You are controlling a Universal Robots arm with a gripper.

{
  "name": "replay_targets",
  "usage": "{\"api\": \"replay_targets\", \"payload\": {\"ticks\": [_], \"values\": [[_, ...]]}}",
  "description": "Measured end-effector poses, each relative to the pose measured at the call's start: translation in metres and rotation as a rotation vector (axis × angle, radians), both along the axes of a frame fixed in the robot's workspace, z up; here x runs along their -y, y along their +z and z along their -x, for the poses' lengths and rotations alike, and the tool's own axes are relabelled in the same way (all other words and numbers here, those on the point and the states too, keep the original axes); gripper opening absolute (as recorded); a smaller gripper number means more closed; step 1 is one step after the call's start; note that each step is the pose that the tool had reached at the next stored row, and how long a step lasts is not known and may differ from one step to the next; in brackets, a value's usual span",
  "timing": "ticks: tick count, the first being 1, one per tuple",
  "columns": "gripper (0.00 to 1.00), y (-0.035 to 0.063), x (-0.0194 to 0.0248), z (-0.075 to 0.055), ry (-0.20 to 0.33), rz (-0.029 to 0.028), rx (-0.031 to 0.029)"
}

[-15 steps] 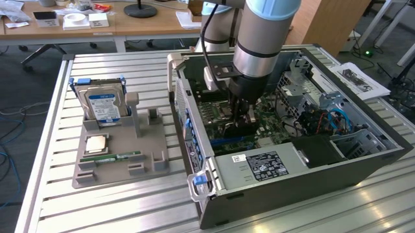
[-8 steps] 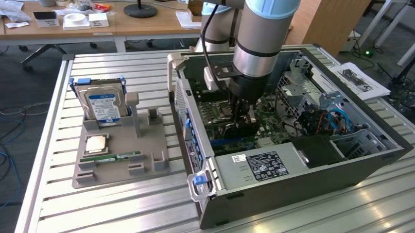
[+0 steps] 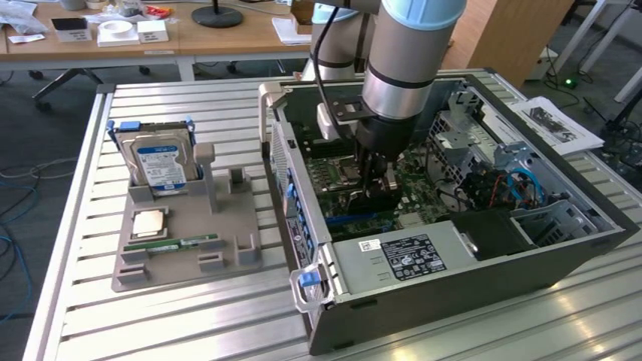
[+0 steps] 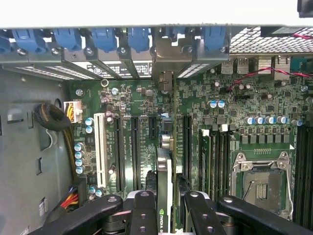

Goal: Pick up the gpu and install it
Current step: 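Insert the gpu into the slot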

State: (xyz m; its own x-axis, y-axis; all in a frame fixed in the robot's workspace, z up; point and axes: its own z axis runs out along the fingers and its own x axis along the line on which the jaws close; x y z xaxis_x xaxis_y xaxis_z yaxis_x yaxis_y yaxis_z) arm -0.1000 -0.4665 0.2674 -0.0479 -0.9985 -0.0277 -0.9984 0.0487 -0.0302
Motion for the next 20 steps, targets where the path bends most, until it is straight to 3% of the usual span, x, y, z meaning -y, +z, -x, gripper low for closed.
{"api": "replay_targets", "payload": {"ticks": [10, 11, 13, 14, 17, 20], "values": [[0.27, -0.0003, -0.0008, 0.0011, 0.0, -0.0019, 0.0], [0.27, -0.0003, -0.0007, 0.0014, 0.0, -0.0043, 0.0], [0.27, -0.0006, -0.0007, 0.0016, 0.0, -0.0164, 0.0], [0.27, -0.0006, -0.0007, 0.0016, 0.0, -0.0189, 0.0], [0.27, -0.0007, -0.0007, 0.0016, 0.0, -0.0184, -0.0001], [0.27, -0.0007, -0.0007, 0.0015, 0.0, -0.0136, 0.0]]}}
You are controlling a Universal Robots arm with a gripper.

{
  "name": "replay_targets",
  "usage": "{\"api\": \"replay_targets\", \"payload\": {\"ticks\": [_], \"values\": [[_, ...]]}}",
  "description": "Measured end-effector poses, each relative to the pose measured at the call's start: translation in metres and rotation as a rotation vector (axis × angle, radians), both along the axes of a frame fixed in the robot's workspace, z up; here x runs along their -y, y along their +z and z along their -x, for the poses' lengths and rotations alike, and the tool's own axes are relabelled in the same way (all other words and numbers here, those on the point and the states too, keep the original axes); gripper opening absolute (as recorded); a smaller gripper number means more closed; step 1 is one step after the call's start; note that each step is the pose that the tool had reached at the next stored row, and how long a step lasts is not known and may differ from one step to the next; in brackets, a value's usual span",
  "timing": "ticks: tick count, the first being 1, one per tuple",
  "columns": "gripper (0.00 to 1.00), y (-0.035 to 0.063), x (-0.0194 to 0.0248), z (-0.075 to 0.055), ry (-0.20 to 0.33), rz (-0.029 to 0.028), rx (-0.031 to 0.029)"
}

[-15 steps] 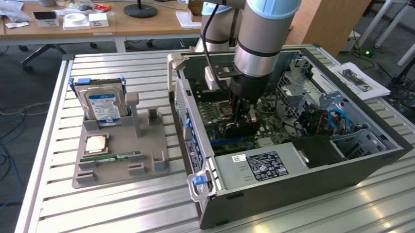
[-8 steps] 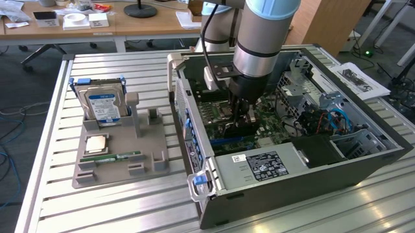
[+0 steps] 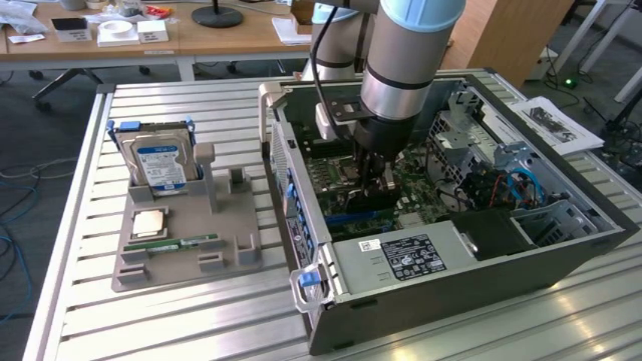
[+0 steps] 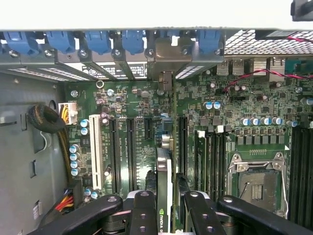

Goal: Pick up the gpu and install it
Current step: 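Insert the gpu into the slot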

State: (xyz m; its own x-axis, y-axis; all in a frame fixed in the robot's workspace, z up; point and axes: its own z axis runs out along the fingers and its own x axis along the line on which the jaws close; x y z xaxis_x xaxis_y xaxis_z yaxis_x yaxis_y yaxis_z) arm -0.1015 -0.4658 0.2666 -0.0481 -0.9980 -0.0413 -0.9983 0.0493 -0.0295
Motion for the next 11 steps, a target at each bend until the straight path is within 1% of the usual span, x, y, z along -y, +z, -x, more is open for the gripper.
{"api": "replay_targets", "payload": {"ticks": [2, 4, 7, 11], "values": [[0.27, 0.0, 0.0, 0.0001, 0.0, 0.0046, -0.0001], [0.27, 0.0001, 0.0, 0.0001, 0.0, 0.0105, -0.0001], [0.27, -0.0001, -0.0001, 0.0001, 0.0, 0.0107, -0.0001], [0.27, -0.0005, -0.0012, 0.0003, 0.0, 0.0102, -0.0001]]}}
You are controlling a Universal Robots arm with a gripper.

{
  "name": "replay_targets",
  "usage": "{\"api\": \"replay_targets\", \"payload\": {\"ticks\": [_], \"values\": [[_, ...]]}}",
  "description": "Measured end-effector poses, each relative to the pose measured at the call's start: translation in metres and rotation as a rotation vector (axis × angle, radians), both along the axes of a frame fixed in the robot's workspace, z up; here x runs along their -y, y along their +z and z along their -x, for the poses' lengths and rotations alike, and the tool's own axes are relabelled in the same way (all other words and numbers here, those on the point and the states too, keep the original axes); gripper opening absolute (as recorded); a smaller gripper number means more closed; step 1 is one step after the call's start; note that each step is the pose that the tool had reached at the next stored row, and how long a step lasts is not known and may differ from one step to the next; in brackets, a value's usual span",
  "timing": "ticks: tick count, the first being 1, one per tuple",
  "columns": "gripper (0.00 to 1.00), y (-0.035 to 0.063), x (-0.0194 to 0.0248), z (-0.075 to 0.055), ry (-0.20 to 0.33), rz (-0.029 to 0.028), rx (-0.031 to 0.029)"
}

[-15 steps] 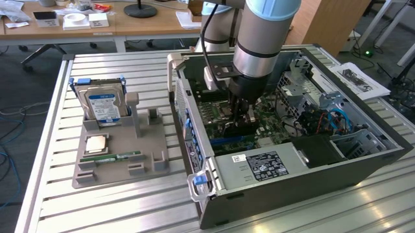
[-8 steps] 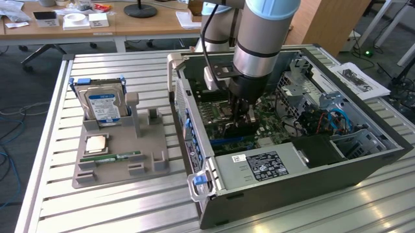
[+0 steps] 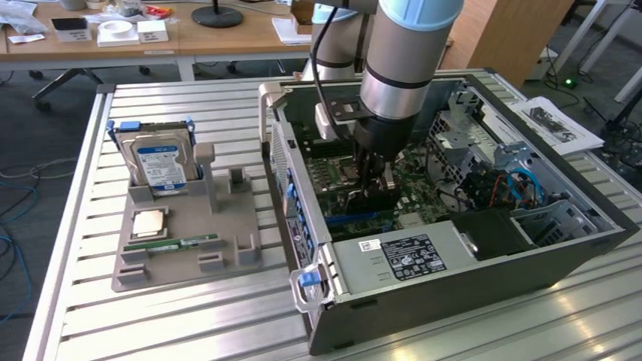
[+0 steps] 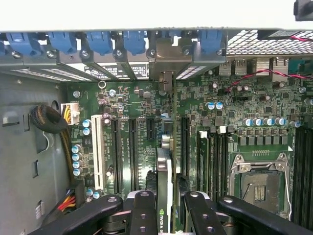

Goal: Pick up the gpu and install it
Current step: 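Insert the gpu into the slot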

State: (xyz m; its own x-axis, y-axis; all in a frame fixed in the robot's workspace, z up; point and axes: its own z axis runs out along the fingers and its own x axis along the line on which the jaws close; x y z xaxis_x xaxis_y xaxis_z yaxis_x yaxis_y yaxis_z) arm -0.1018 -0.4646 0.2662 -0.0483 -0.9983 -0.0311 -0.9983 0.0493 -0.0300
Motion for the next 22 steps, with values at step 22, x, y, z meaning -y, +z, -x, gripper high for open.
{"api": "replay_targets", "payload": {"ticks": [22], "values": [[0.27, -0.0027, -0.0015, 0.0014, 0.0, 0.0064, 0.0002]]}}
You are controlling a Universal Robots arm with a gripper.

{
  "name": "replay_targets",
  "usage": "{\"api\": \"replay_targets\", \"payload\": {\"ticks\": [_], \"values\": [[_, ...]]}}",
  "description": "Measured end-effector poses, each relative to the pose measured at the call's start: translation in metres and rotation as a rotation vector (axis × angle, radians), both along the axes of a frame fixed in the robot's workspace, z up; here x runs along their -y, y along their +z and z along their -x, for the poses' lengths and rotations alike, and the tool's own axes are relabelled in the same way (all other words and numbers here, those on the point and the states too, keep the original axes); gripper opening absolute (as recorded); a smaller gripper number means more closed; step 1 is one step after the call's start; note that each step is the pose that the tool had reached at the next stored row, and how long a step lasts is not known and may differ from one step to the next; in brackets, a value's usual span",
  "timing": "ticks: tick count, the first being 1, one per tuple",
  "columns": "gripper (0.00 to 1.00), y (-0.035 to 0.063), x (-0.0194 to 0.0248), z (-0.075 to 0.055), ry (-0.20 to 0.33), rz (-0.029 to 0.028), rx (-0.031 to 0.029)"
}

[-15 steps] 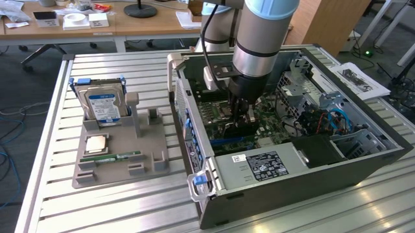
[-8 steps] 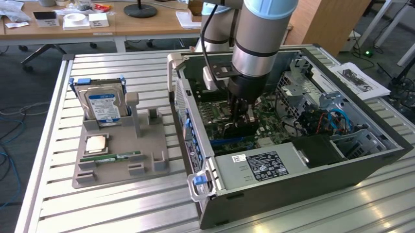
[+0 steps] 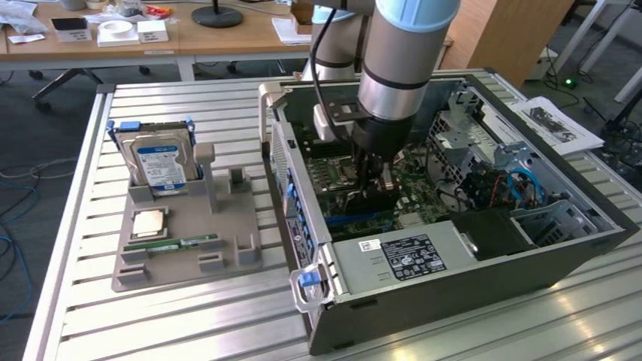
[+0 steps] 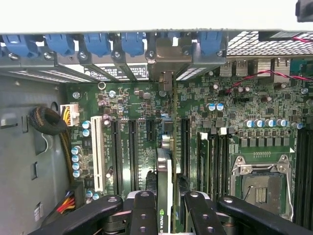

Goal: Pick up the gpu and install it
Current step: 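Insert the gpu into the slot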

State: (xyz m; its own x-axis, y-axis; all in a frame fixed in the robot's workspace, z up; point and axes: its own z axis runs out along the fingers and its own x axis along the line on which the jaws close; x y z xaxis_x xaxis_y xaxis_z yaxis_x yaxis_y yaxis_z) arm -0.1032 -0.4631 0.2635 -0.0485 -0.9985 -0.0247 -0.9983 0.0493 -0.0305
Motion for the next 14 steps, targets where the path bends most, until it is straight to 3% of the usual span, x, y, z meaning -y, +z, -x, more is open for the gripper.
{"api": "replay_targets", "payload": {"ticks": [14], "values": [[0.27, -0.0037, 0.0001, 0.0001, 0.0, 0.0004, -0.0002]]}}
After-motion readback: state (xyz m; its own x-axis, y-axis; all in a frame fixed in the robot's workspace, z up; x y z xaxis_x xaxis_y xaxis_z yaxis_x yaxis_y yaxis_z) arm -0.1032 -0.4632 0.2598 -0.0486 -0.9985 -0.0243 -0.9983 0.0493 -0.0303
